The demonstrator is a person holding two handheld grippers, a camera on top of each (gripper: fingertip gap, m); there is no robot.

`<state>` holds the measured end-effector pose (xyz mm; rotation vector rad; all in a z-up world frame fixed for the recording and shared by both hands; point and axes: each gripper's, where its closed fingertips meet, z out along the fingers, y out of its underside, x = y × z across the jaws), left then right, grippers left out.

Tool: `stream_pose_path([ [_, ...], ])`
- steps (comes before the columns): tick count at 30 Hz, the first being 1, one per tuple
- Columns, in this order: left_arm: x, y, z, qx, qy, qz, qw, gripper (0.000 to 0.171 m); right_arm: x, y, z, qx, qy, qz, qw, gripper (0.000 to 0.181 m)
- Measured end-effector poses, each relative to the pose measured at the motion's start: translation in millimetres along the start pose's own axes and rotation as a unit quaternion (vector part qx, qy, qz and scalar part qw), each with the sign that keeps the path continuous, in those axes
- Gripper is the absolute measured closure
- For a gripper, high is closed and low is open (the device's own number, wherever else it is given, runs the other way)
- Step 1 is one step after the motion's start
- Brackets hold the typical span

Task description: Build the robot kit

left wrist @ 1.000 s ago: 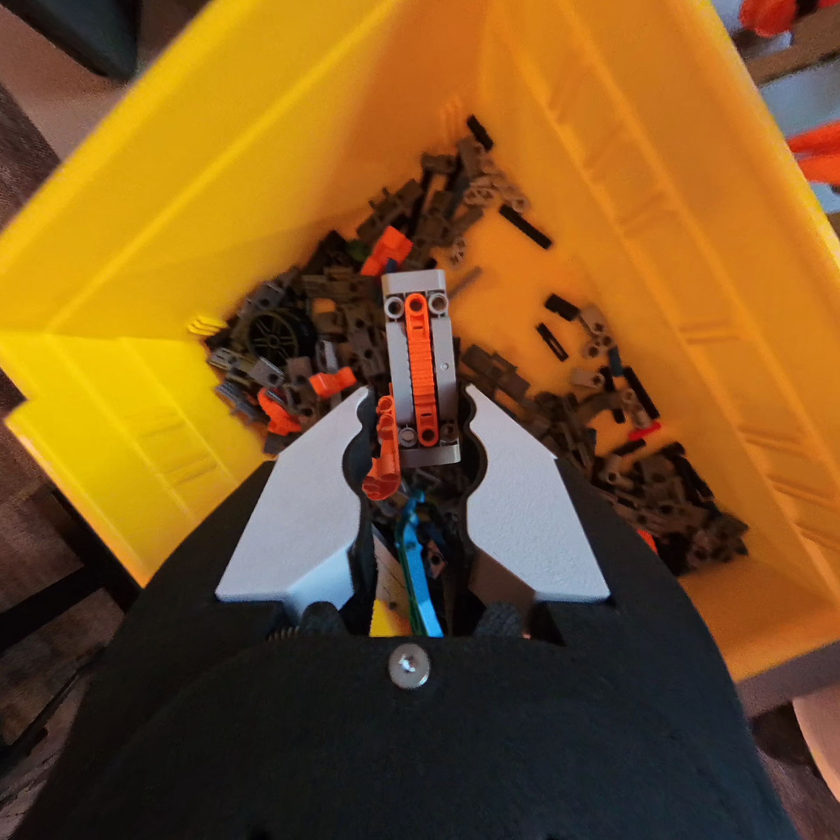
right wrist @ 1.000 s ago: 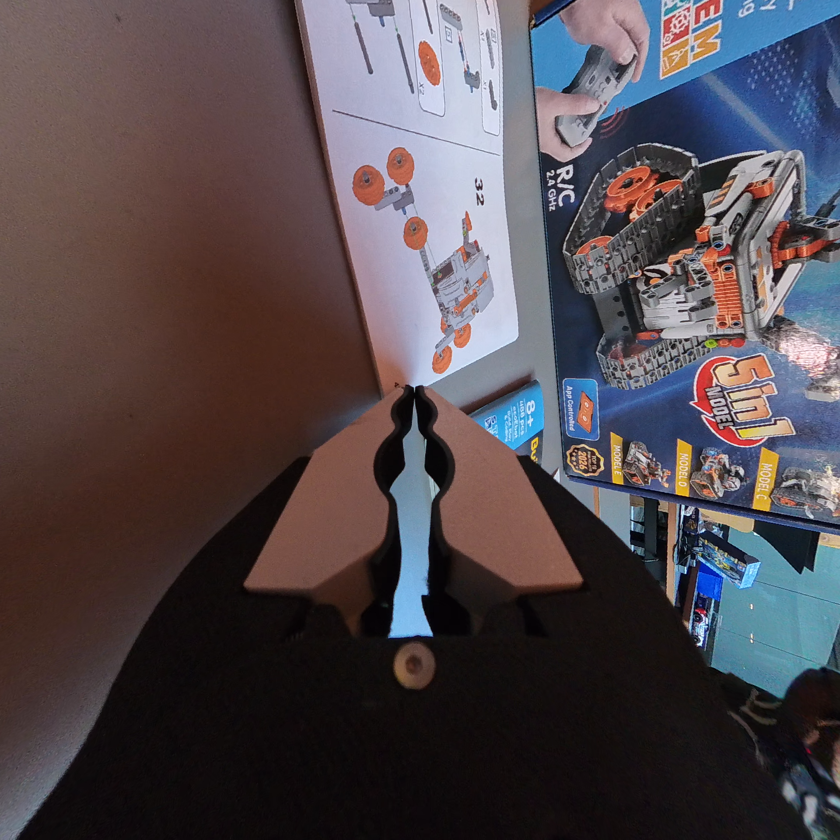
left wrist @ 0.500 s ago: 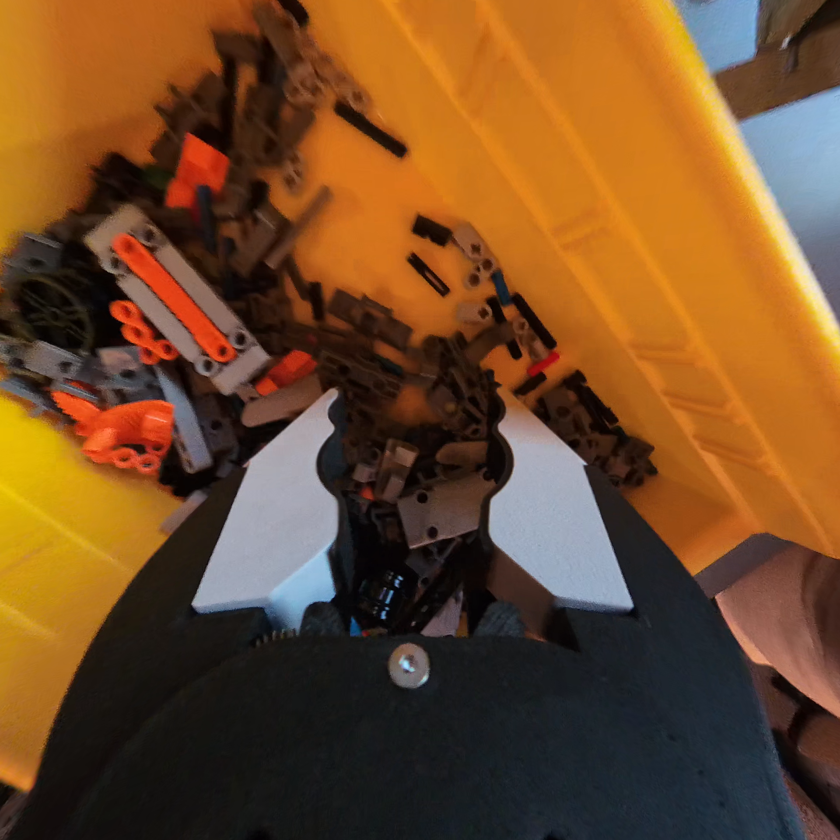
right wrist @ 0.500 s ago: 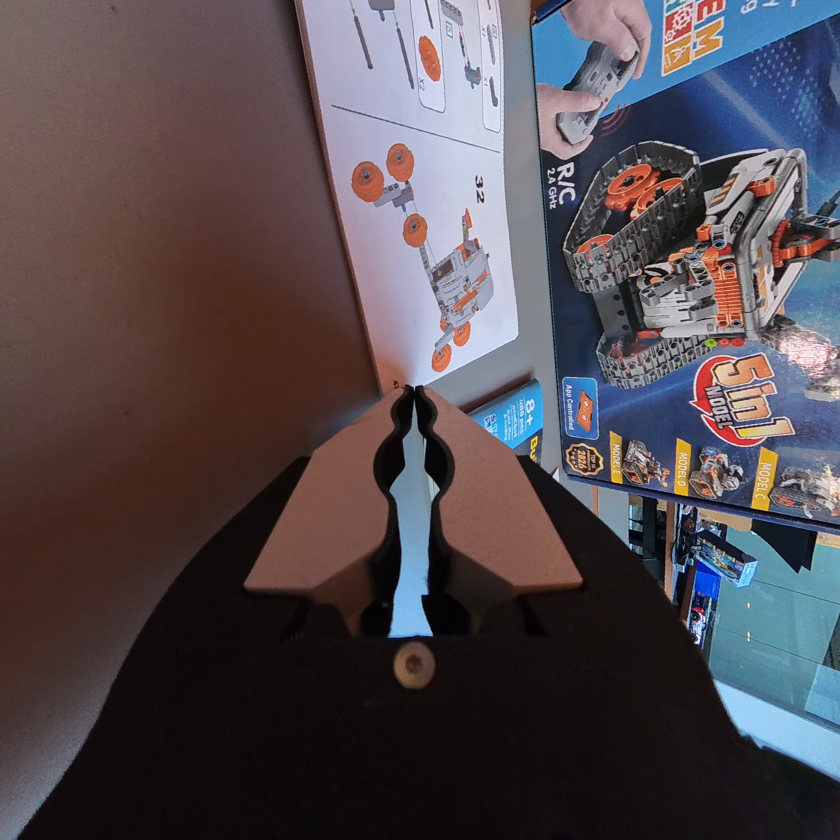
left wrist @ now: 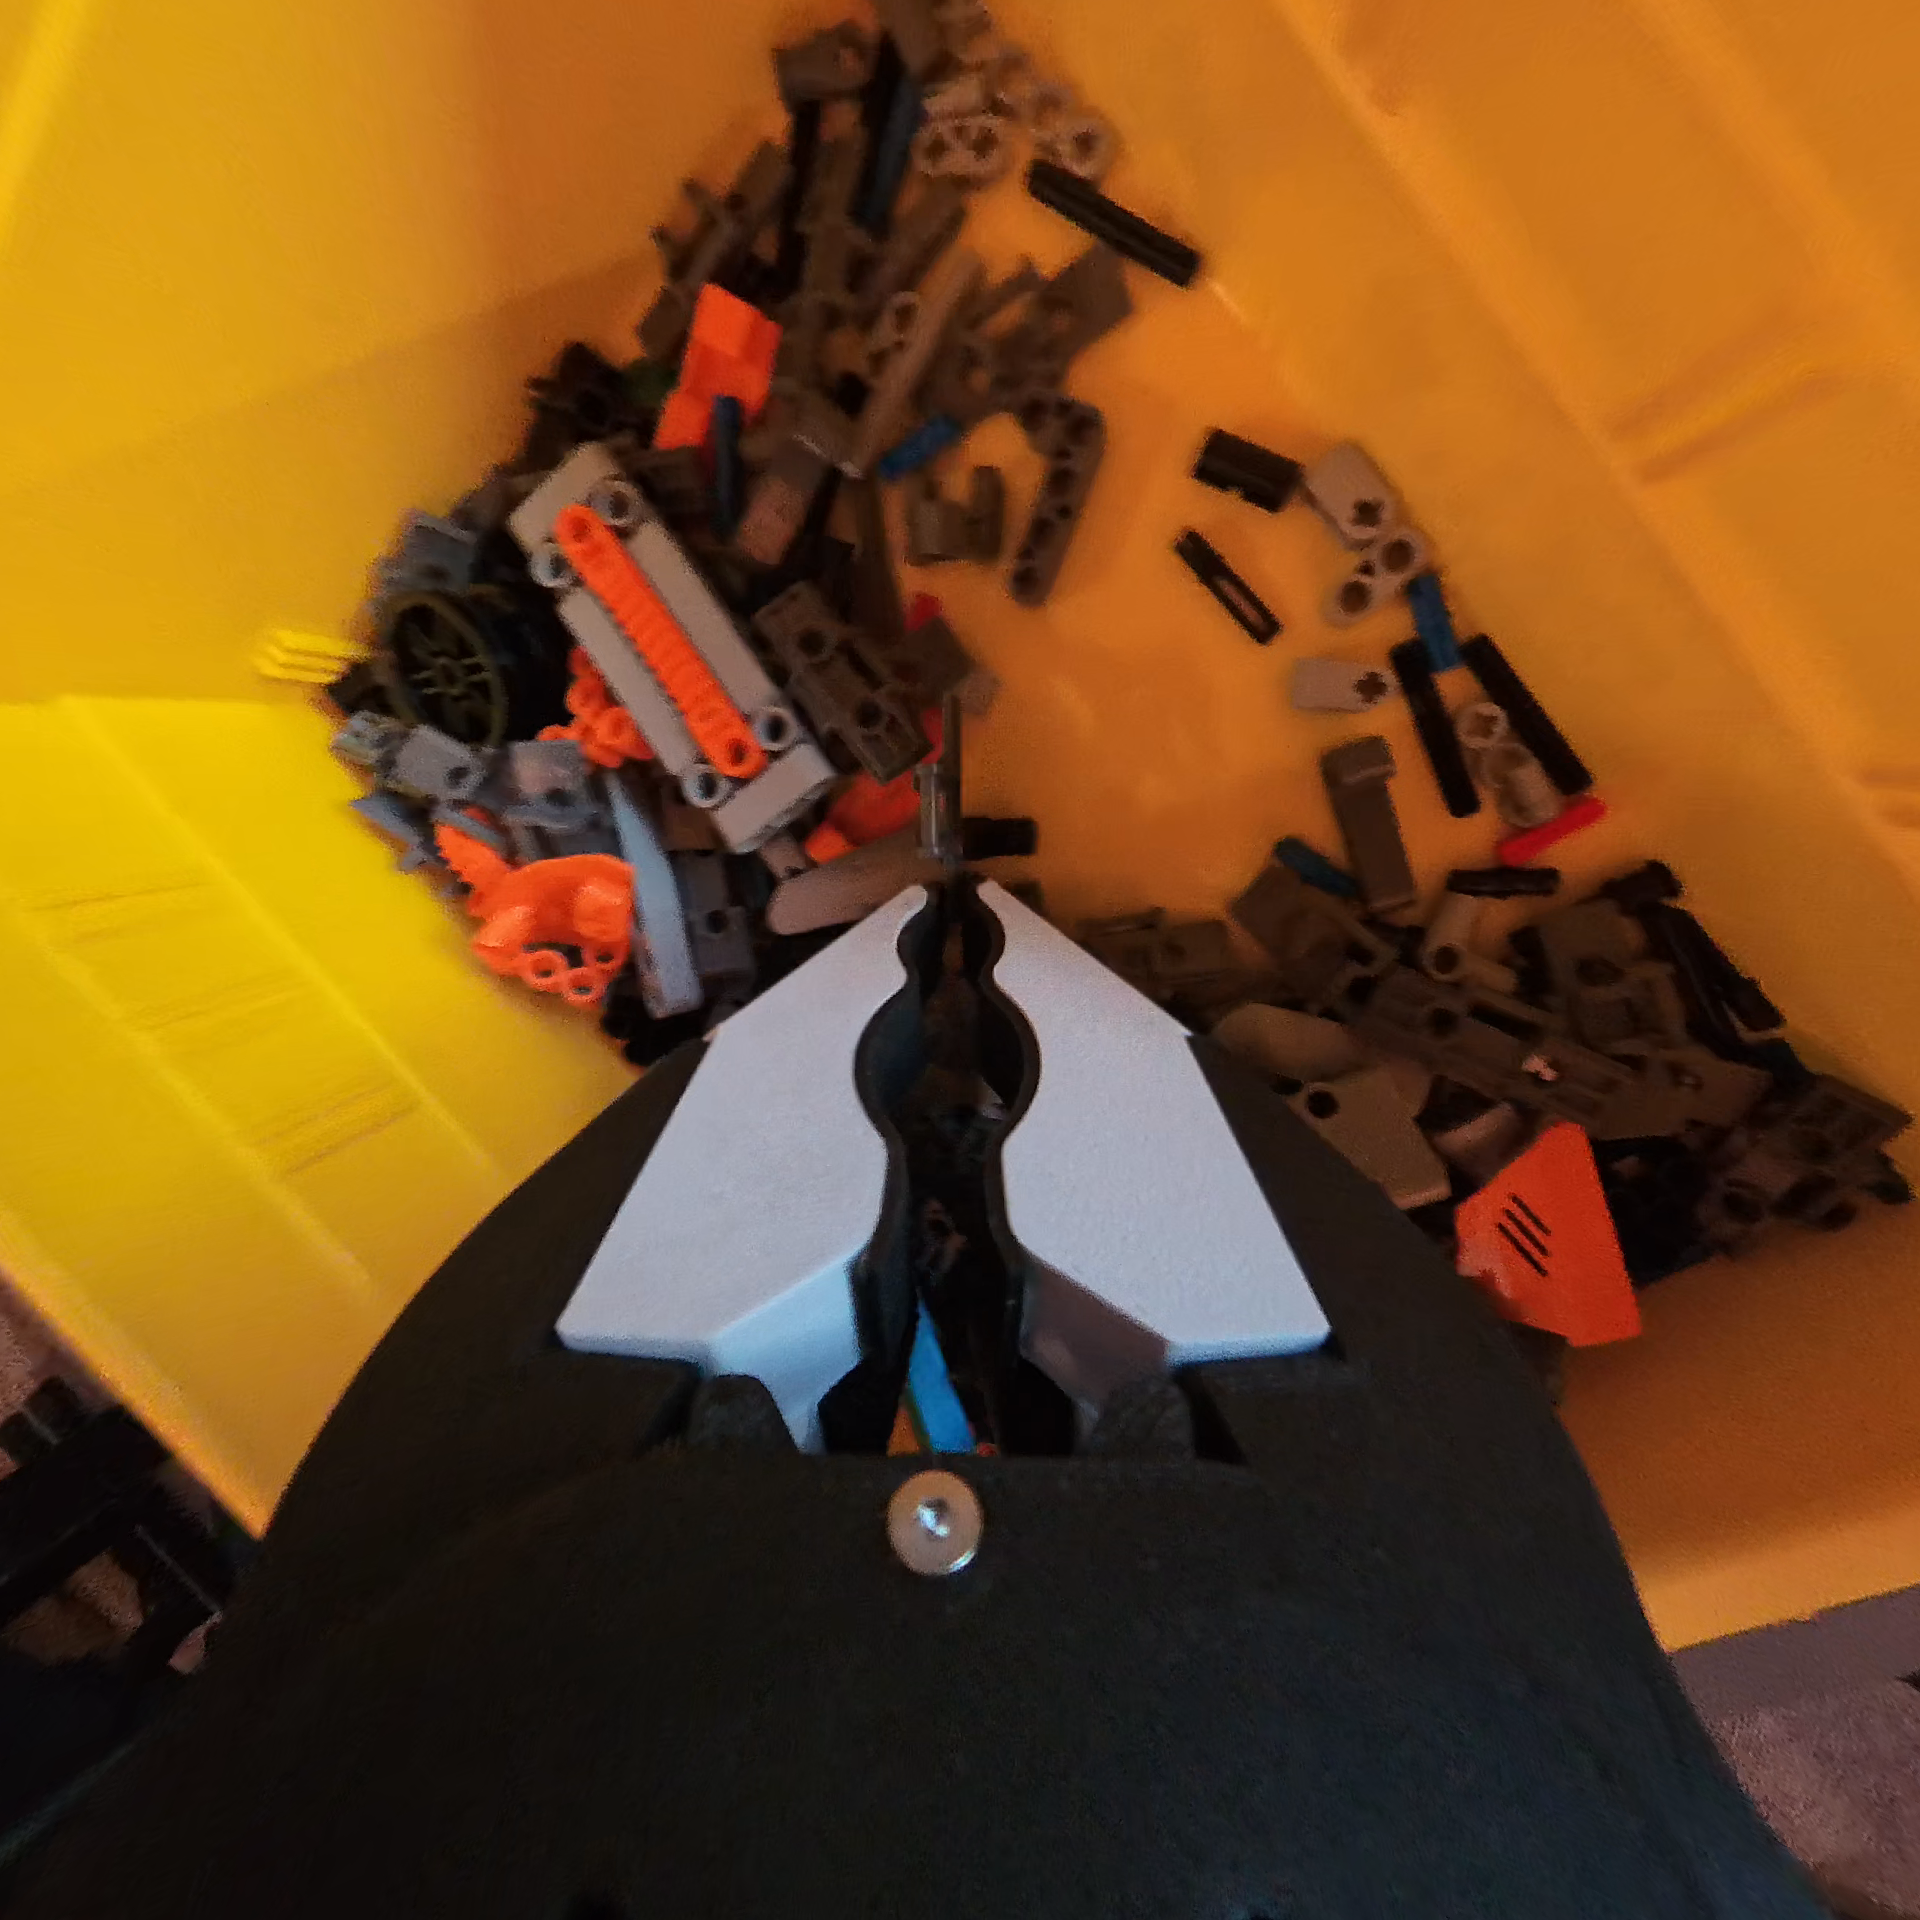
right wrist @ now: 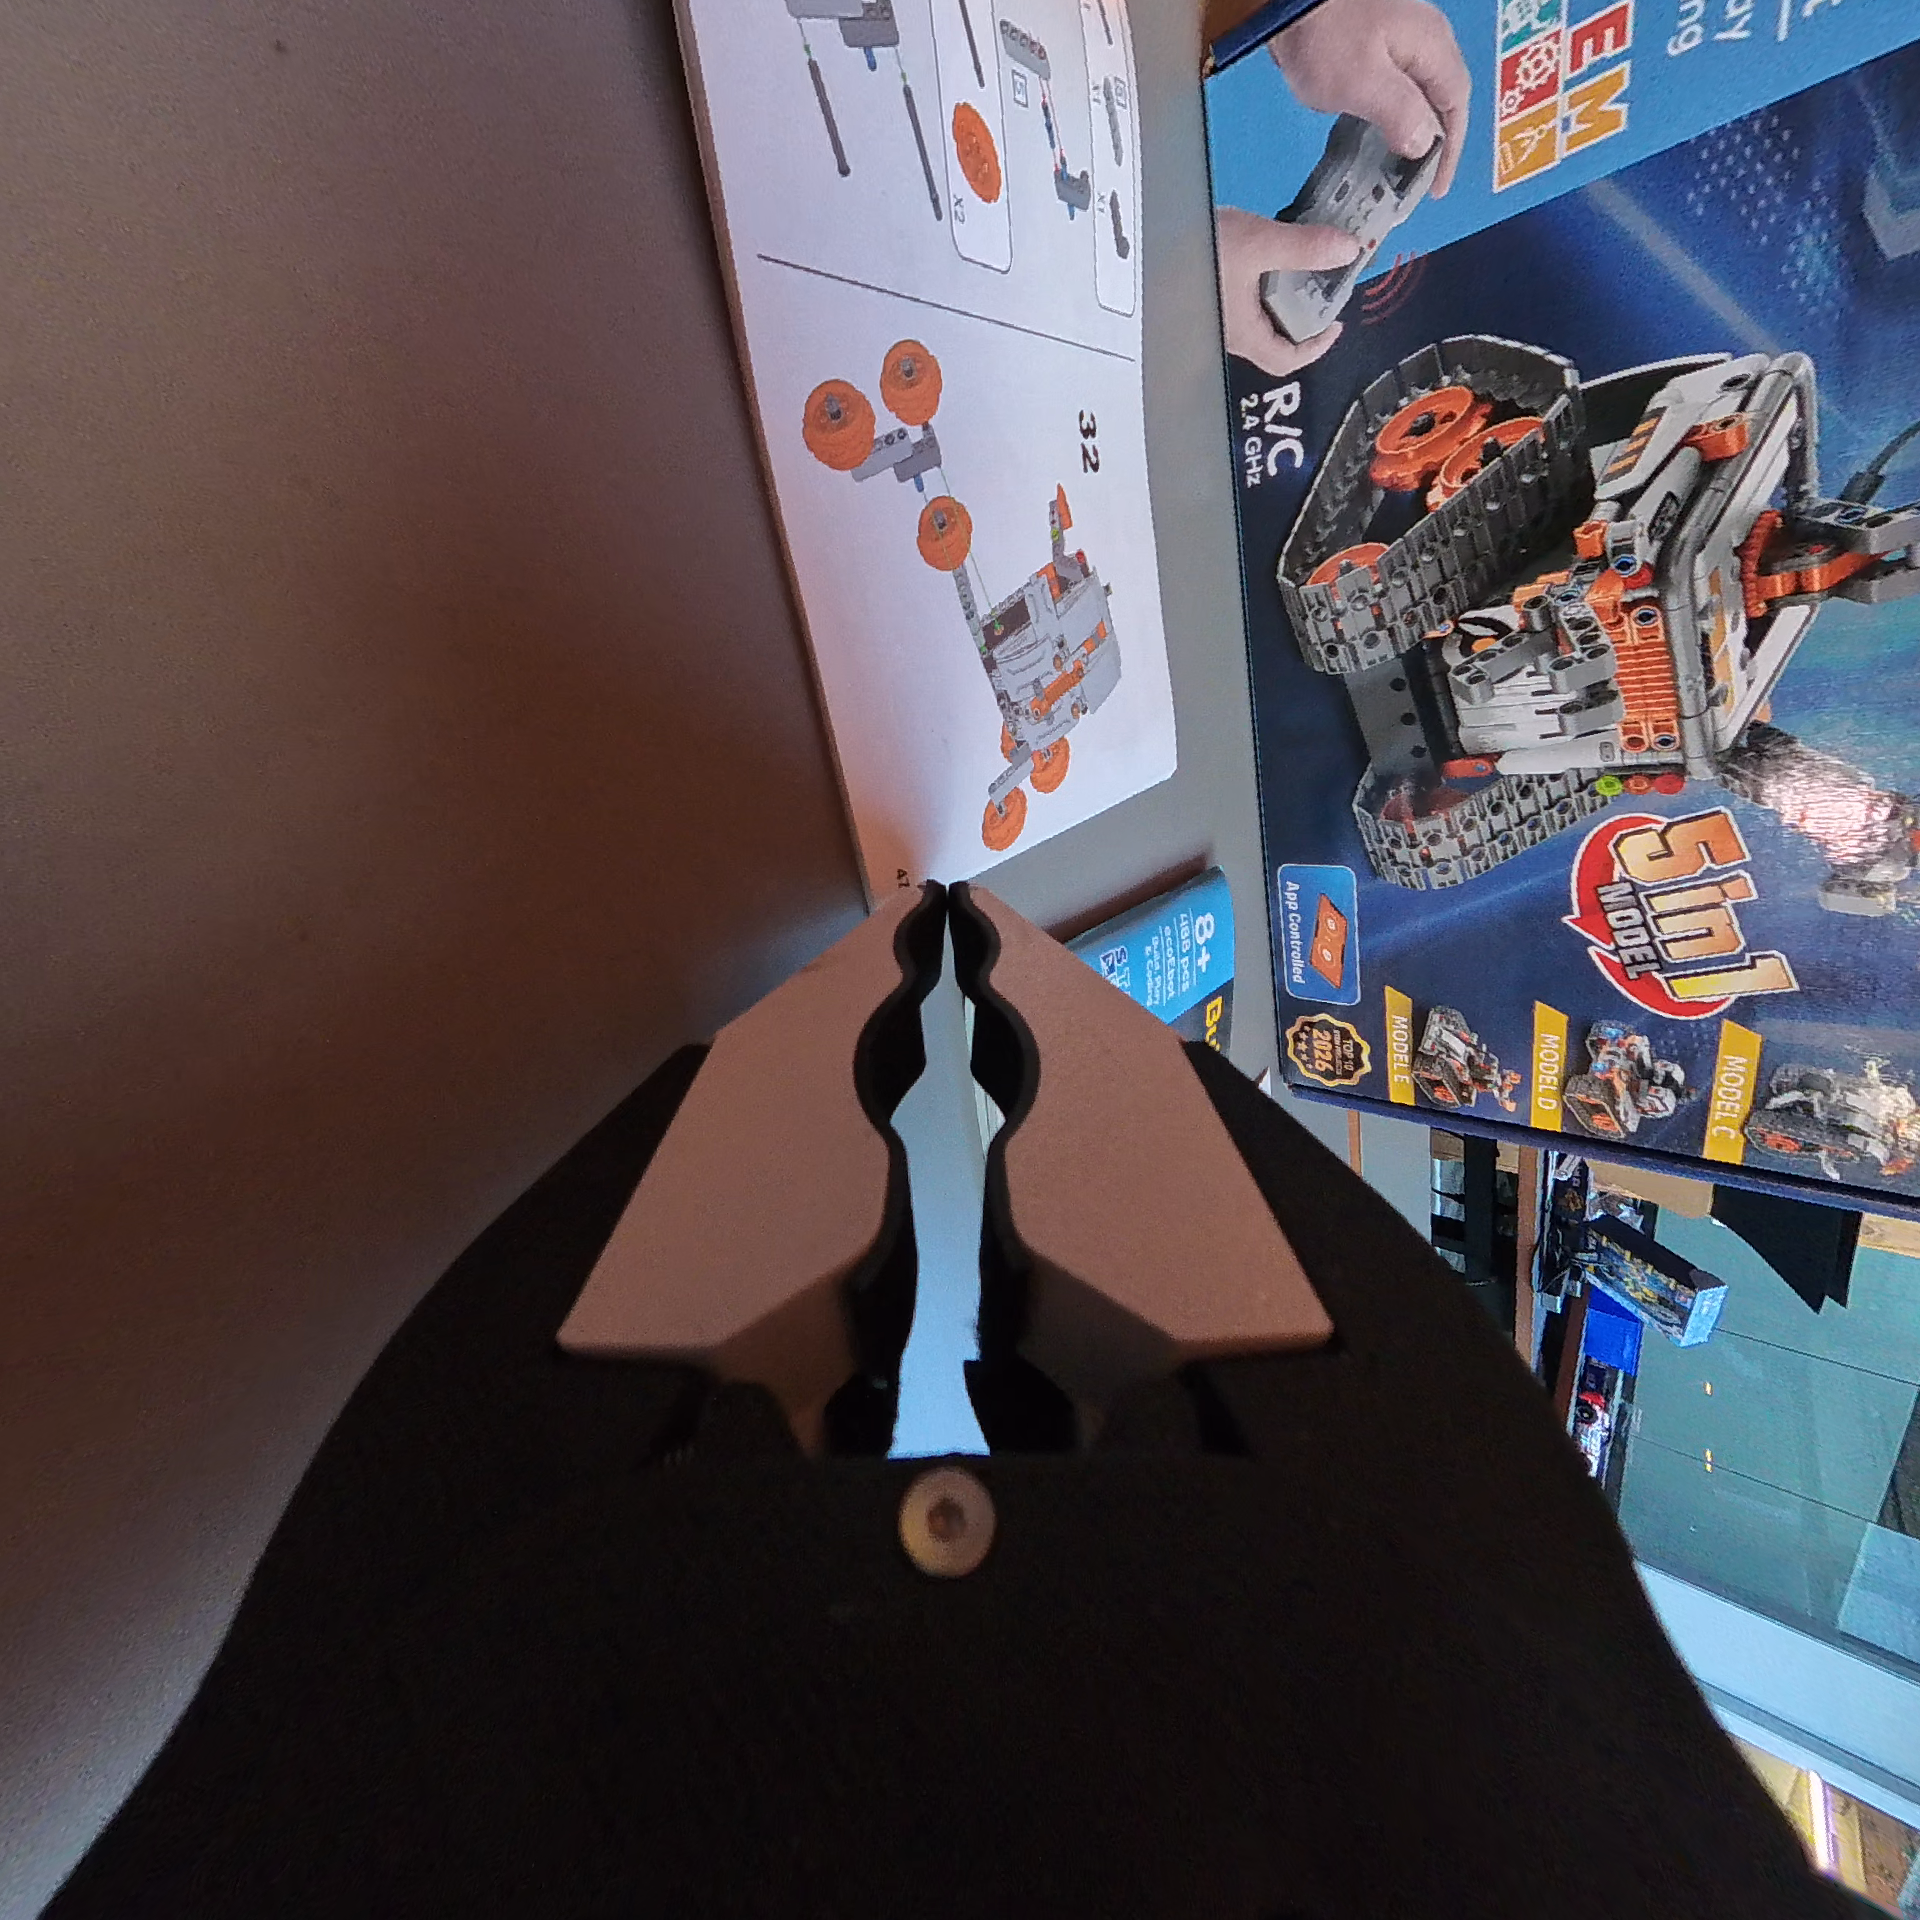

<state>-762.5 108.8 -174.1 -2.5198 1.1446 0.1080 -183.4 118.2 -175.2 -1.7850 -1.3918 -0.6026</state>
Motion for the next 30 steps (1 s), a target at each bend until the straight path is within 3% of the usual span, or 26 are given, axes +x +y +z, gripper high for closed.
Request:
stream_pose_path([
  [4, -22.4, -11.6, -8.7, 0.028, -0.006, -0.032, 0.999, 0.171, -0.8, 1.0, 0.6, -0.002, -0.002, 0.0, 1.0, 0.181],
  [7, -35.0, -37.3, -20.2, 0.102, -0.012, -0.06, 0.993, 0.171, -1.7, 1.5, 1.3, -0.003, -0.004, -0.001, 1.0, 0.181],
  [9, -30.9, -50.6, -27.5, 0.14, 0.016, -0.066, 0.988, 0.151, -1.7, 1.7, 1.4, -0.004, -0.004, -0.001, 1.0, 0.181],
  [15, -10.3, -9.0, -18.9, 0.021, 0.086, -0.069, 0.994, 0.139, -1.9, 2.7, 0.8, -0.004, -0.005, 0.001, 1.0, 0.181],
  [18, 7.4, 6.5, -20.7, -0.014, 0.123, -0.081, 0.989, 0.12, -2.0, 2.7, 1.3, -0.004, -0.006, 0.002, 1.0, 0.181],
  [20, 11.6, 18.6, -20.0, -0.046, 0.115, -0.094, 0.988, 0.106, -2.0, 2.7, 1.4, -0.004, -0.006, 0.002, 1.0, 0.181],
  [23, 22.5, 25.1, -24.2, -0.064, 0.118, -0.108, 0.985, 0.101, -2.1, 2.8, 1.4, -0.004, -0.006, 0.002, 1.0, 0.181],
  [25, 29.3, 29.5, -23.9, -0.082, 0.121, -0.116, 0.982, 0.085, -2.1, 2.7, 1.4, -0.004, -0.006, 0.002, 1.0, 0.181],
  [30, 46.3, 35.6, -12.6, -0.119, 0.114, -0.078, 0.983, 0.076, -2.2, 2.7, 1.4, -0.005, -0.006, 0.002, 1.0, 0.181],
])
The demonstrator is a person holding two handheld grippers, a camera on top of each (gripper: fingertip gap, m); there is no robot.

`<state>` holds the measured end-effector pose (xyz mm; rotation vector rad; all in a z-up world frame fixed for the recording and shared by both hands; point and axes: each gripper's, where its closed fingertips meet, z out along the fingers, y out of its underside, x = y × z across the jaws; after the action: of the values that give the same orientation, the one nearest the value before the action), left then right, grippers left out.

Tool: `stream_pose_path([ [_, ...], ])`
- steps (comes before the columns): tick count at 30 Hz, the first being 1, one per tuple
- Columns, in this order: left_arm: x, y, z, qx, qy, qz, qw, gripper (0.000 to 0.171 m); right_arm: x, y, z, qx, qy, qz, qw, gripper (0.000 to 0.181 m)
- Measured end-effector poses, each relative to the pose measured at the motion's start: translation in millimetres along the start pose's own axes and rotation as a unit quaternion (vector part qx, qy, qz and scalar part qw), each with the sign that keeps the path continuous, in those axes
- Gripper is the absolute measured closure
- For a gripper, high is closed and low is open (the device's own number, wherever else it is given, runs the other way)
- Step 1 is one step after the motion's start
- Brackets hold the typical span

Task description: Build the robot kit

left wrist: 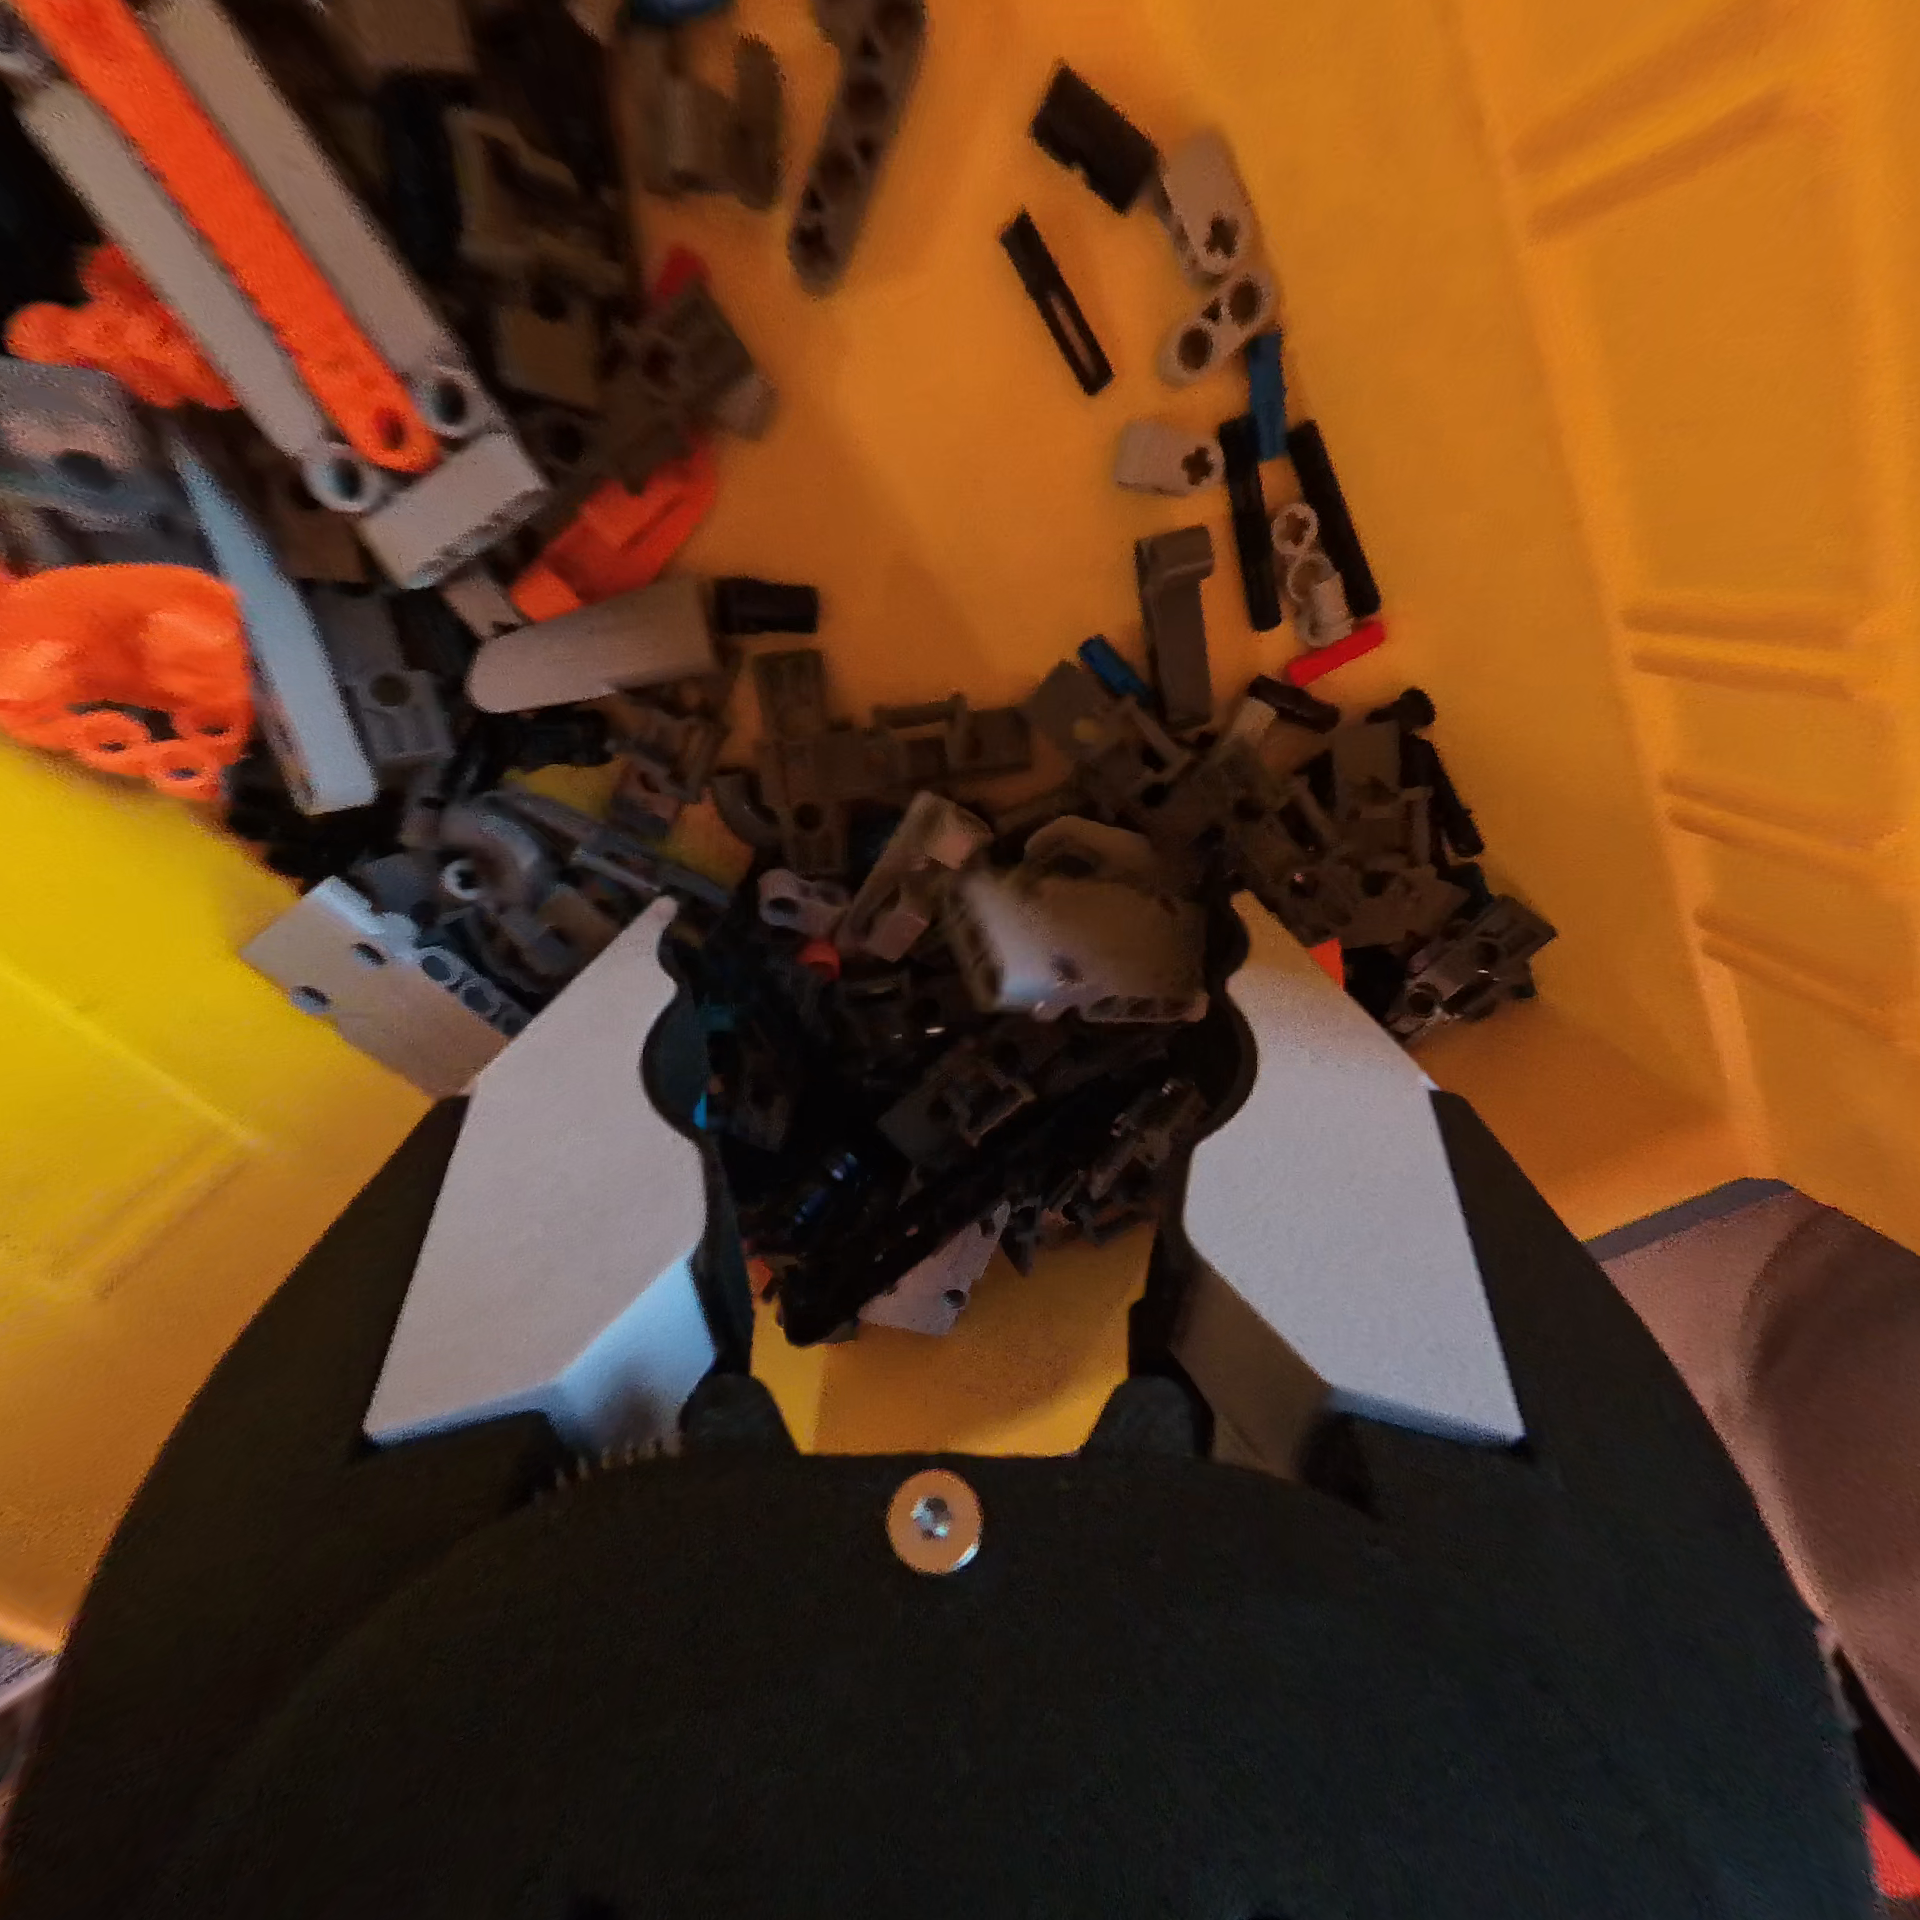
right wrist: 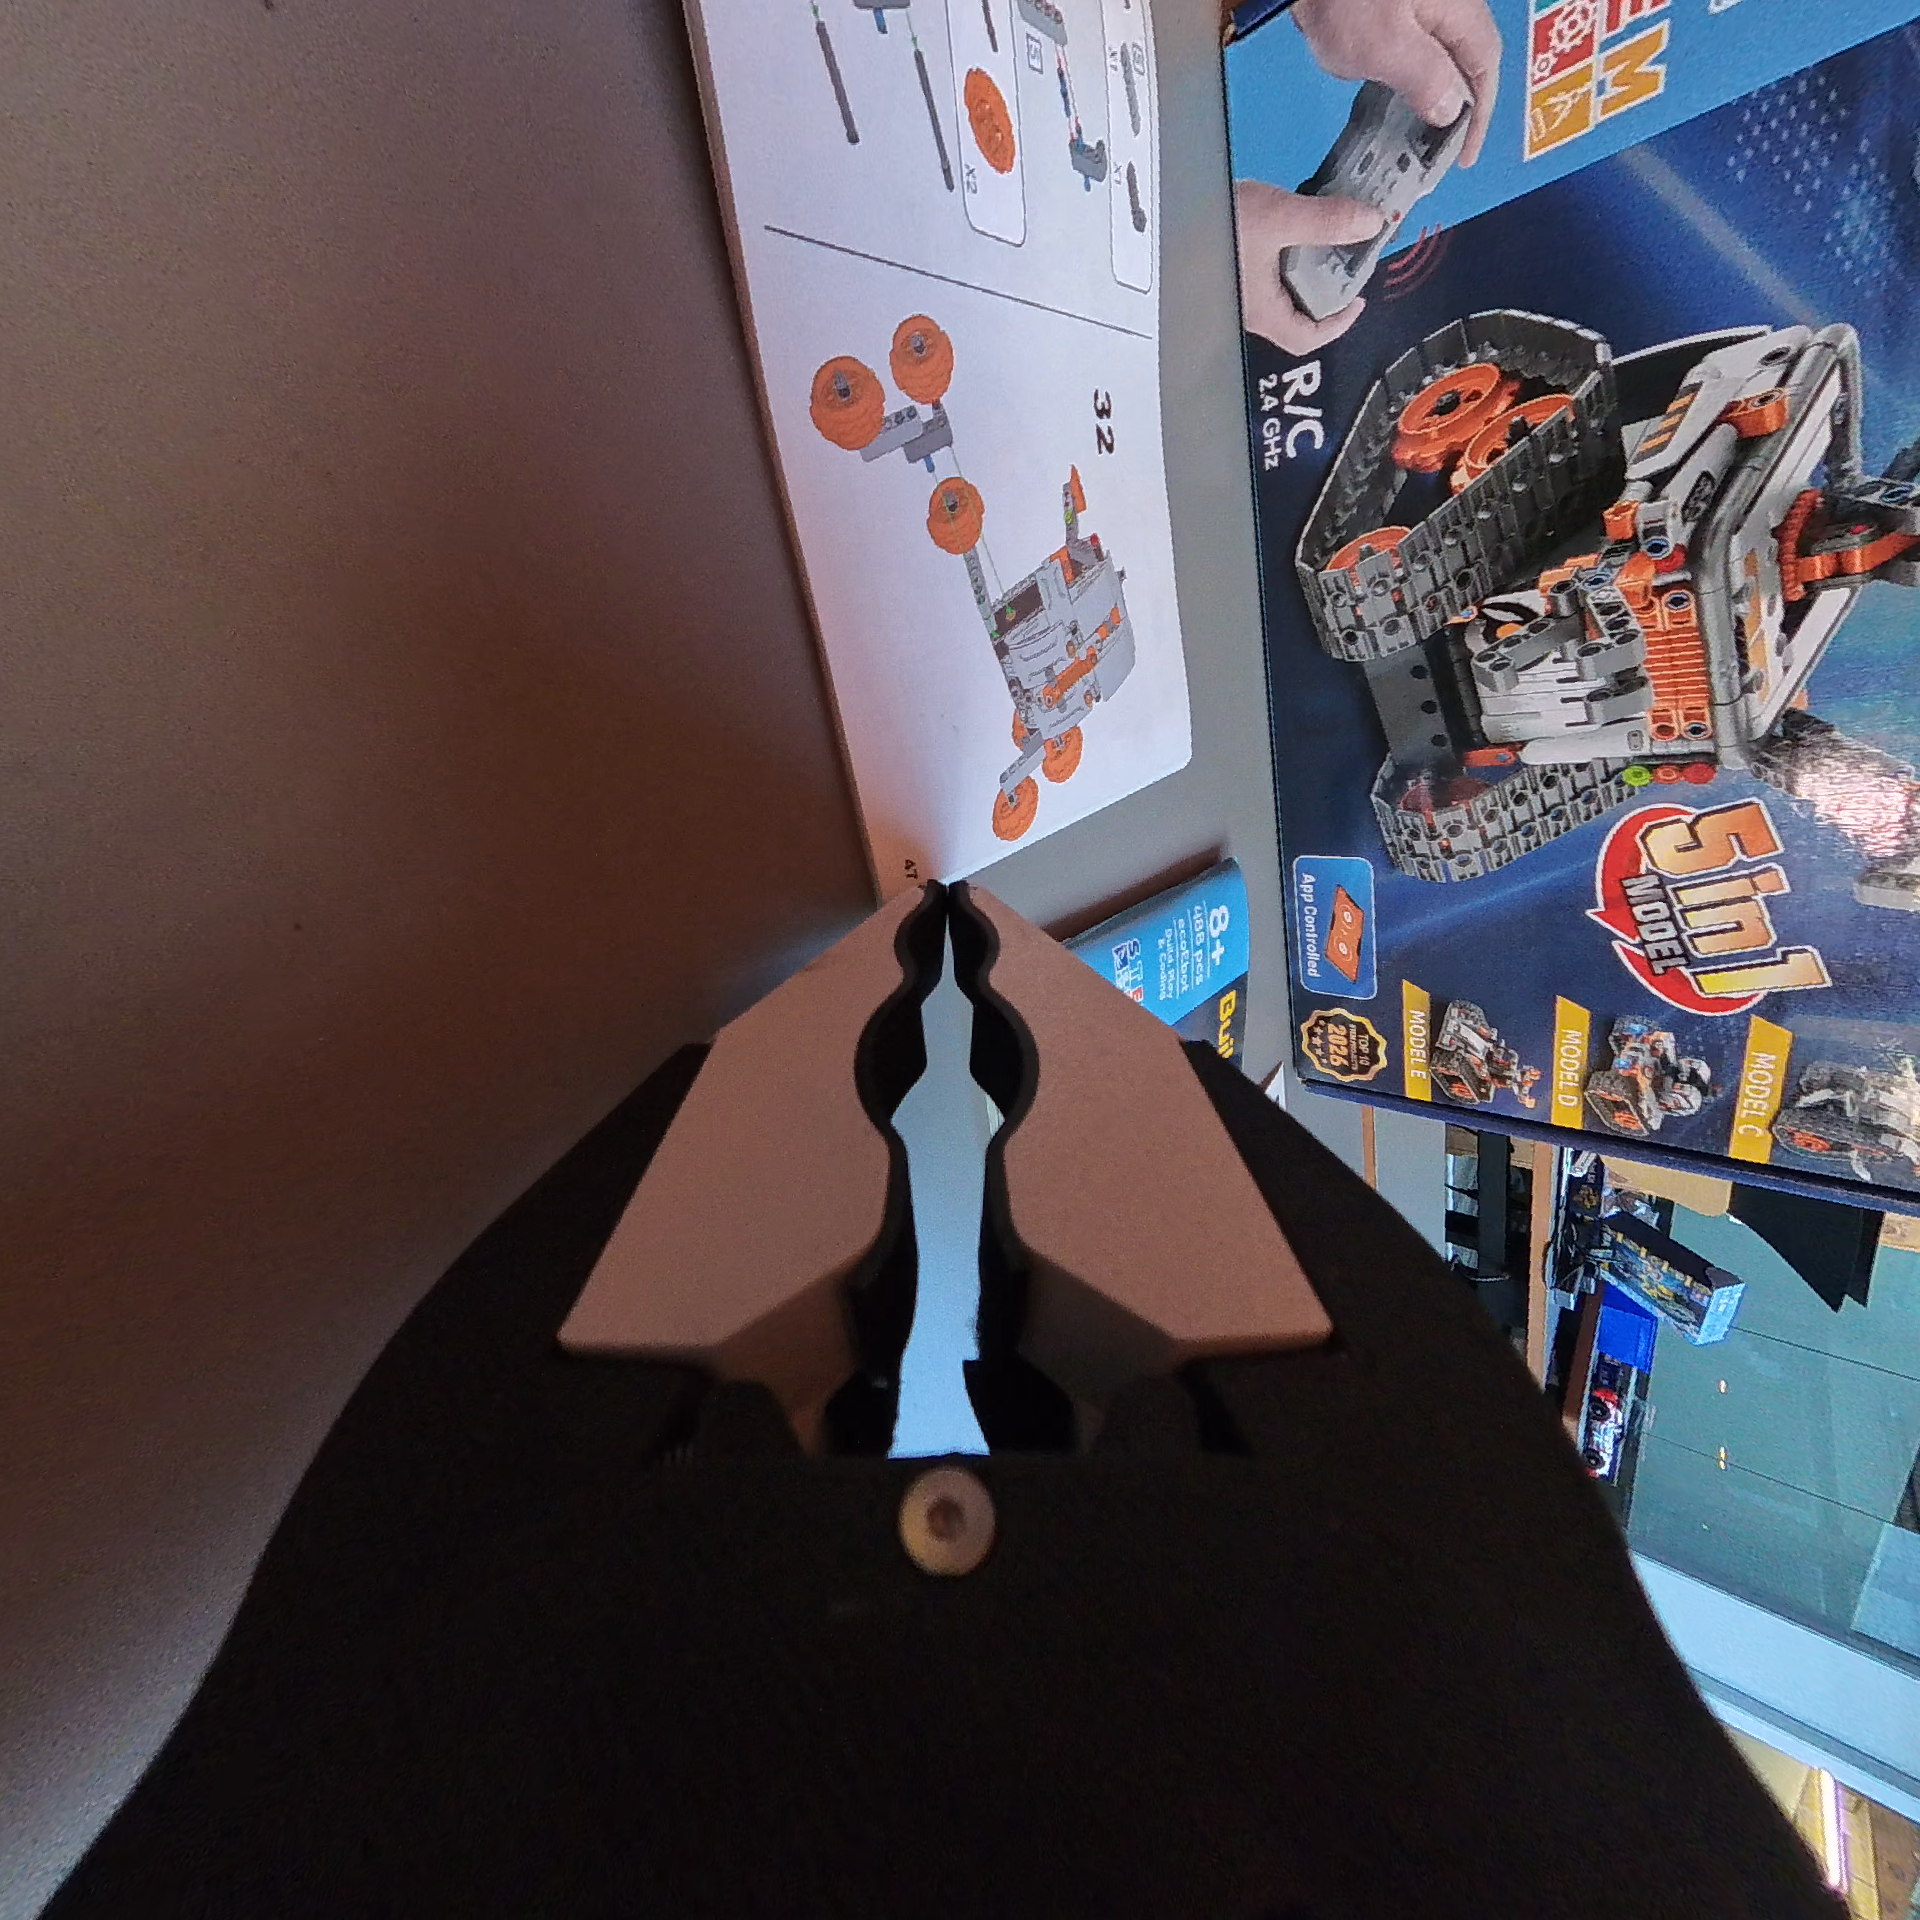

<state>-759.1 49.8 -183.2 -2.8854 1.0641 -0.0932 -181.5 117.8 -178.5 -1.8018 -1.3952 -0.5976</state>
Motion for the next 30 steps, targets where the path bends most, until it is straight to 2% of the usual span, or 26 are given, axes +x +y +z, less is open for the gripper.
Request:
stream_pose_path([
  [1, 3.4, -1.0, 1.8, -0.001, 0.001, 0.009, 1.0, 0.077, -0.1, 0.0, -0.1, 0.0, 0.0, 0.0, 1.0, 0.181],
  [3, 14.9, -3.8, 1.4, 0.006, 0.028, 0.02, 0.999, 0.1, -0.3, 0.0, -0.2, 0.0, -0.001, 0.0, 1.0, 0.181],
  [6, 17.0, -7.6, 1.1, 0.022, 0.037, 0.021, 0.999, 0.121, -0.4, -0.1, -0.5, 0.001, -0.002, 0.001, 1.0, 0.181],
  [8, 9.5, -8.2, 2.2, 0.027, 0.022, 0.025, 0.999, 0.151, -0.4, 0.0, -0.3, 0.002, -0.002, 0.002, 1.0, 0.181],
  [11, 7.4, -9.0, 1.4, 0.028, 0.043, 0.015, 0.999, 0.152, -0.2, 0.0, 0.0, 0.002, -0.002, 0.003, 1.0, 0.181],
  [15, -9.1, -19.5, -1.7, 0.047, 0.04, 0.0, 0.998, 0.153, -0.1, -0.1, 0.1, 0.001, -0.001, 0.002, 1.0, 0.181],
  [17, -16.2, -33.0, -8.6, 0.078, 0.04, -0.006, 0.996, 0.166, 0.0, 0.0, 0.3, 0.001, -0.001, 0.003, 1.0, 0.181],
  [22, -50.9, -66.8, -24.5, 0.158, -0.04, 0.003, 0.987, 0.166, 0.1, -0.1, 0.5, 0.001, -0.001, 0.003, 1.0, 0.181],
  [23, -52.1, -69.3, -25.8, 0.163, -0.042, 0.007, 0.986, 0.161, 0.2, -0.1, 0.5, 0.001, -0.001, 0.003, 1.0, 0.181],
  [25, -39.1, -66.5, -23.5, 0.15, -0.002, 0.018, 0.989, 0.134, 0.0, 0.0, 0.4, 0.002, -0.001, 0.004, 1.0, 0.181],
  [27, -21.6, -61.3, -20.5, 0.139, 0.042, 0.038, 0.989, 0.114, 0.0, -0.1, 0.4, 0.003, -0.002, 0.005, 1.0, 0.181],
  [30, -11.6, -57.2, -13.8, 0.141, 0.012, 0.124, 0.982, 0.093, 0.0, 0.0, 0.6, 0.005, -0.003, 0.008, 1.0, 0.181],
])
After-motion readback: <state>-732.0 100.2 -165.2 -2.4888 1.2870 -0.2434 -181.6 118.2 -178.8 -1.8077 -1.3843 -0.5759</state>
